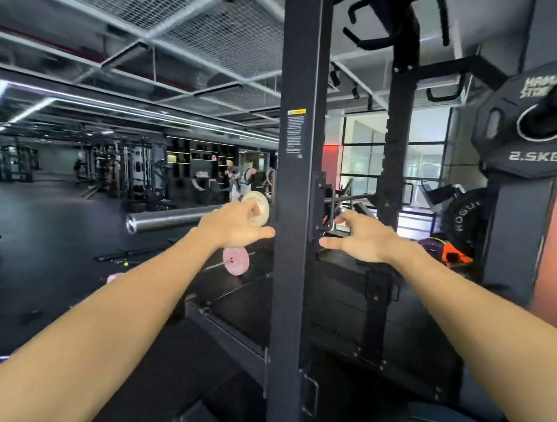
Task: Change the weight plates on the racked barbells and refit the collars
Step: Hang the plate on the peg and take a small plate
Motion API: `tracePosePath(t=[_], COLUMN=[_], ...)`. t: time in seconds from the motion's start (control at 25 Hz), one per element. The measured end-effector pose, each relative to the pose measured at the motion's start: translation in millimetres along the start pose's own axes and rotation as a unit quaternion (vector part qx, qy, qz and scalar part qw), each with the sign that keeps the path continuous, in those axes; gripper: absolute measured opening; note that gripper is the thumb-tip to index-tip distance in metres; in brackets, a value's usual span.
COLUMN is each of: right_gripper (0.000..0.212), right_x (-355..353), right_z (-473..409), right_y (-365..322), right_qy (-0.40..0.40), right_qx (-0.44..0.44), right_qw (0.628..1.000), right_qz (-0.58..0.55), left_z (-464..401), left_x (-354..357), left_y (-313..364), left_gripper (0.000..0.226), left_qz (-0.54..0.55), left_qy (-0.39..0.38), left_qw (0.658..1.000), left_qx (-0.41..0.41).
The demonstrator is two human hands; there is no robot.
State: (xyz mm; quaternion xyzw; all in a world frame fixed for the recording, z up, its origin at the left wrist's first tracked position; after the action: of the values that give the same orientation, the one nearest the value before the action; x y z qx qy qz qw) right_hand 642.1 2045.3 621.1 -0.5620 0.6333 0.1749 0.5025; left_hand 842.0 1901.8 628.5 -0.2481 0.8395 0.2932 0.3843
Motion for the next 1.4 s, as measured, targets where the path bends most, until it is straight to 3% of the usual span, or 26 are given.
tracePosePath(t=[0.32, 0.56, 0.92, 1.16, 1.4], right_gripper=[0.071, 0.063, 0.065, 0.067, 0.064], right_x=[88.6, 123.2, 148.3, 176.4, 186.5], right_z=[-18.9, -44.6, -143.5, -214.1, -236.4], right_y=[-182.0, -248.4, -236.5, -200.3, -143.8], right_qy=[-0.01, -0.002, 0.036, 0.05, 0.053], right_qx=[-0.033, -0.024, 0.002, 0.047, 0.144], right_qw=[0.999, 0.999, 0.999, 0.998, 0.988], right_qz=[-0.038, -0.043, -0.027, -0.018, 0.031], left_z=[25.2, 9.4, -87.3, -184.2, -257.9], left_x=[-90.9, -108.4, -92.2, -28.5, 45.8], left_y=[-186.1, -266.2, -319.5, -323.2, -313.5], left_gripper=[0.061, 0.065, 0.058, 0.056, 0.058], left_qz=[-0.095, -0.071, 0.003, 0.042, 0.088], left_qy=[-0.014, -0.019, 0.018, -0.02, -0.066], left_qw=[0.995, 0.997, 1.0, 0.999, 0.992], left_qx=[-0.029, -0.035, -0.018, 0.027, 0.069])
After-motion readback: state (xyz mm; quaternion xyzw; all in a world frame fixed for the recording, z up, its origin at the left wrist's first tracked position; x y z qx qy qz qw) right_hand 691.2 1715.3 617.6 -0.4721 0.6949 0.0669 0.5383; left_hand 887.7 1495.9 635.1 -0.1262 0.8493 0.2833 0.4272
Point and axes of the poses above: each hand's wrist, its own z-axis away from the middle knuckle, its own x-axis out of the palm, y = z × x, the point moved 7 cm from there along -z, towards the middle knuckle, and after that the axes turned 9 degrees about y, right-handed, at the moved point
